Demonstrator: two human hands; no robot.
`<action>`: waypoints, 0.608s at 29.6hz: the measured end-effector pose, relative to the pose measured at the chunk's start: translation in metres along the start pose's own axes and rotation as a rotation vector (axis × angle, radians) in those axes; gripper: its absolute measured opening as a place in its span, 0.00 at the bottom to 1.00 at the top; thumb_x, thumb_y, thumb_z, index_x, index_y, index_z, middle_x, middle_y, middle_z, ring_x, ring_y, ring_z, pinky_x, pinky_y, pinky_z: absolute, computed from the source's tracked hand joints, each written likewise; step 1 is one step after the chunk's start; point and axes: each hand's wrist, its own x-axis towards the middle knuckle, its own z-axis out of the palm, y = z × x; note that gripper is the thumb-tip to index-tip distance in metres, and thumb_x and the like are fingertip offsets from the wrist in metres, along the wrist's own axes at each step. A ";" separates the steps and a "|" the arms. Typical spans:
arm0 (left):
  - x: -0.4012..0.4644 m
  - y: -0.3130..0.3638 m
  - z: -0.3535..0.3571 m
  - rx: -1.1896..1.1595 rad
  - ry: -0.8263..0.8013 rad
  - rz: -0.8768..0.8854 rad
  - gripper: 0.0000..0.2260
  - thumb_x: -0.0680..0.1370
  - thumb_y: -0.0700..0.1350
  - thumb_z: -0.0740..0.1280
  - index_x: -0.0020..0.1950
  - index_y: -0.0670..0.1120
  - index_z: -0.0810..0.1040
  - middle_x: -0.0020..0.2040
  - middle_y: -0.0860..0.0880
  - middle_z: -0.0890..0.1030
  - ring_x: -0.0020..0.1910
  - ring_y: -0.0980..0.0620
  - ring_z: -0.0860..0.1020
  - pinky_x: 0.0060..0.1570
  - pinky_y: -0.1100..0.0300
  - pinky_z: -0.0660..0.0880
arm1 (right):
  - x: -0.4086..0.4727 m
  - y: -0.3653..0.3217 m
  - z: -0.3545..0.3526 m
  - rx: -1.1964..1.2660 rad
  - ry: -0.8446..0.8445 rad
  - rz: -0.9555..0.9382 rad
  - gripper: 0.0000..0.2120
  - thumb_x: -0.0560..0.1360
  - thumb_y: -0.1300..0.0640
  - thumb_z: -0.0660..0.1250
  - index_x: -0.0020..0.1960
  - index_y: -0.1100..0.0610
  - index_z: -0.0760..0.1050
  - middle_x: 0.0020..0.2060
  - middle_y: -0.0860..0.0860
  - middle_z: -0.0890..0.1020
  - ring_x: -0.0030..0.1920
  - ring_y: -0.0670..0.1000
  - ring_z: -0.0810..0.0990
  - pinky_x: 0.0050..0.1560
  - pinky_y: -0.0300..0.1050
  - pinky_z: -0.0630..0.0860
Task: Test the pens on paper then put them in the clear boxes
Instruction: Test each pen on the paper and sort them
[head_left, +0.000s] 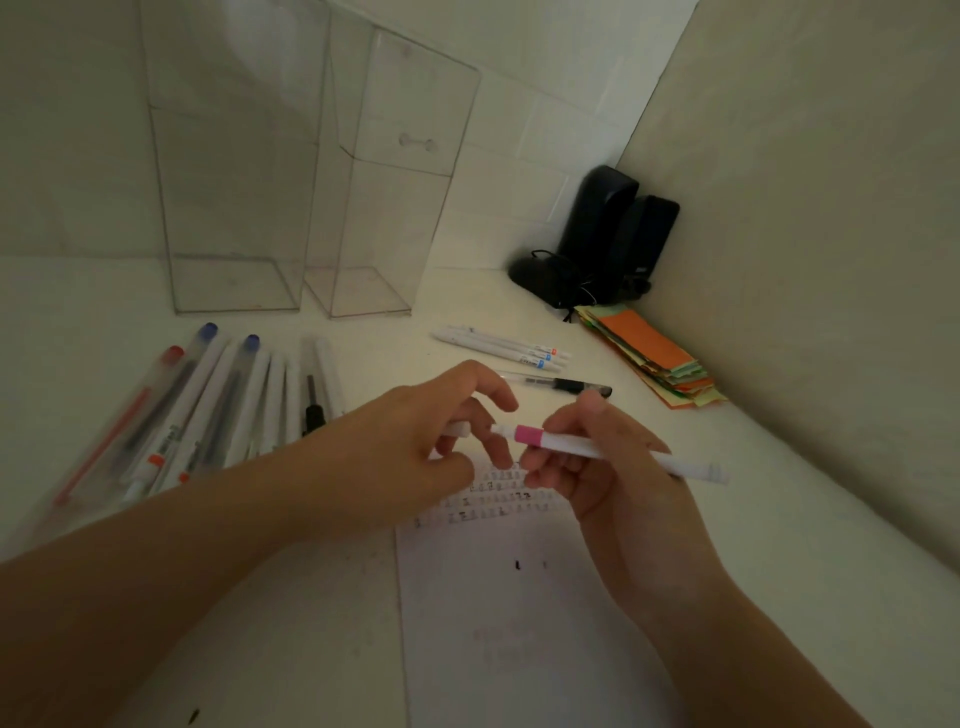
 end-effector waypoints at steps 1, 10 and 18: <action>-0.001 0.000 0.000 0.000 -0.003 0.002 0.18 0.73 0.36 0.62 0.51 0.58 0.63 0.42 0.63 0.78 0.37 0.63 0.72 0.38 0.71 0.69 | 0.000 0.000 0.000 0.001 -0.001 0.003 0.16 0.73 0.48 0.66 0.32 0.56 0.81 0.30 0.54 0.81 0.33 0.50 0.80 0.34 0.41 0.76; -0.003 0.005 0.004 0.011 -0.032 0.022 0.15 0.78 0.38 0.57 0.53 0.60 0.62 0.47 0.63 0.74 0.39 0.60 0.75 0.36 0.68 0.71 | 0.001 0.009 -0.001 -0.111 -0.031 -0.006 0.16 0.73 0.51 0.60 0.36 0.60 0.80 0.30 0.55 0.81 0.31 0.49 0.77 0.33 0.39 0.74; 0.001 0.002 0.014 0.311 0.085 0.133 0.06 0.79 0.54 0.55 0.49 0.54 0.68 0.34 0.61 0.68 0.34 0.61 0.70 0.34 0.67 0.66 | 0.003 0.004 -0.005 -0.066 -0.008 -0.023 0.18 0.74 0.53 0.59 0.30 0.59 0.78 0.22 0.53 0.74 0.23 0.48 0.69 0.24 0.38 0.68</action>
